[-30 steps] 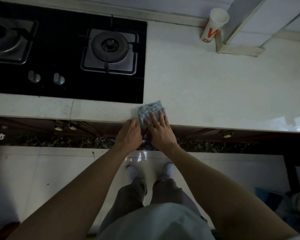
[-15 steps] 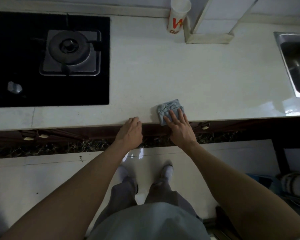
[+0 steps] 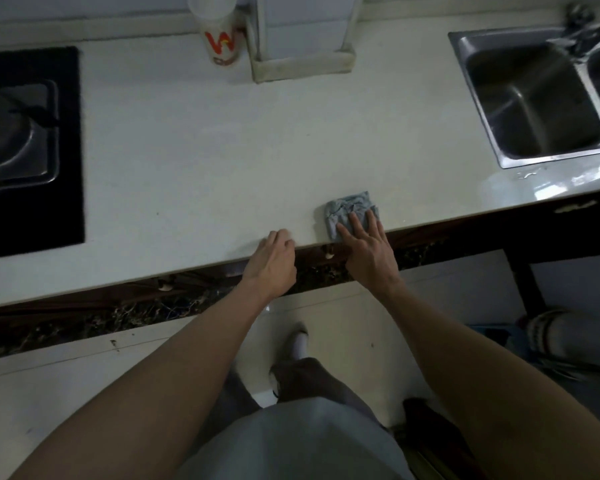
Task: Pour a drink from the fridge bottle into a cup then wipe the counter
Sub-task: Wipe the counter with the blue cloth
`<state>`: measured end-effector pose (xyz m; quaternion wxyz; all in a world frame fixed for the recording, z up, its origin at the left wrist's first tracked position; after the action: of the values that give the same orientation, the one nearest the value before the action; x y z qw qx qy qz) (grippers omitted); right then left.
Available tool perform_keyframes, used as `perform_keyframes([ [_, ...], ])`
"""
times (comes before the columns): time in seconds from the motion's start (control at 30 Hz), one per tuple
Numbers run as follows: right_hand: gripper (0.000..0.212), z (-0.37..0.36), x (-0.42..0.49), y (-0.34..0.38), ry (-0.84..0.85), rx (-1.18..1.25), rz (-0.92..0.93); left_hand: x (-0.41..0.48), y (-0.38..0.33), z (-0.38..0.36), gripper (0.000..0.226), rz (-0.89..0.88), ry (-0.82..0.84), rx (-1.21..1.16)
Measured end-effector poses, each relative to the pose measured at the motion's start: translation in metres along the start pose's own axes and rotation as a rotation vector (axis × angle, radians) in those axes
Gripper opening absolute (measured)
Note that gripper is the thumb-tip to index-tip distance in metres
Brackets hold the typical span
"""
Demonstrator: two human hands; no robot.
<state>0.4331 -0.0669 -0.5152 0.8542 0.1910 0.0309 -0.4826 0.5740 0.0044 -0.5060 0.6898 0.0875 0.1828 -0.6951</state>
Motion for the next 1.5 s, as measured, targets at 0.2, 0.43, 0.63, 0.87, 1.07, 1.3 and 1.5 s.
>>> perform_keyframes([
  [0.2,0.070,0.021,0.006,-0.076,-0.030,-0.005,-0.102,0.039,-0.053,0.011,0.039,0.007,0.011,0.027],
  [0.43,0.071,0.047,0.023,-0.134,-0.041,0.035,-0.291,0.079,-0.074,0.026,0.043,-0.011,-0.017,0.122],
  [0.63,0.072,0.059,0.065,-0.177,-0.011,0.002,-0.421,0.110,-0.069,0.035,0.056,-0.068,-0.020,0.192],
  [0.87,0.072,0.081,0.145,-0.184,0.003,0.014,-0.508,0.144,-0.052,0.034,0.052,-0.100,0.075,0.147],
  [1.07,0.071,0.086,0.224,-0.135,0.055,0.089,-0.434,0.147,-0.052,0.032,0.062,-0.130,0.108,0.120],
  [1.3,0.073,0.066,0.252,-0.011,0.093,0.059,-0.066,0.148,-0.045,0.030,0.061,-0.088,0.111,-0.015],
  [1.5,0.064,0.049,0.228,0.029,0.170,0.039,0.233,0.149,-0.044,0.028,0.057,-0.154,0.107,0.023],
])
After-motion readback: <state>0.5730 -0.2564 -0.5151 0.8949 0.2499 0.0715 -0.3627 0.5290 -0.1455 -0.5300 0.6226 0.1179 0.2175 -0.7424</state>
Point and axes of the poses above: each hand's wrist, its own x-axis towards the middle knuckle, its own z-axis out of the back of the hand, y = z × x, the point moved 10 cm from there along x, towards the middle knuckle, and after that the axes turned 7 degrees about x, right-handed, at the moved point
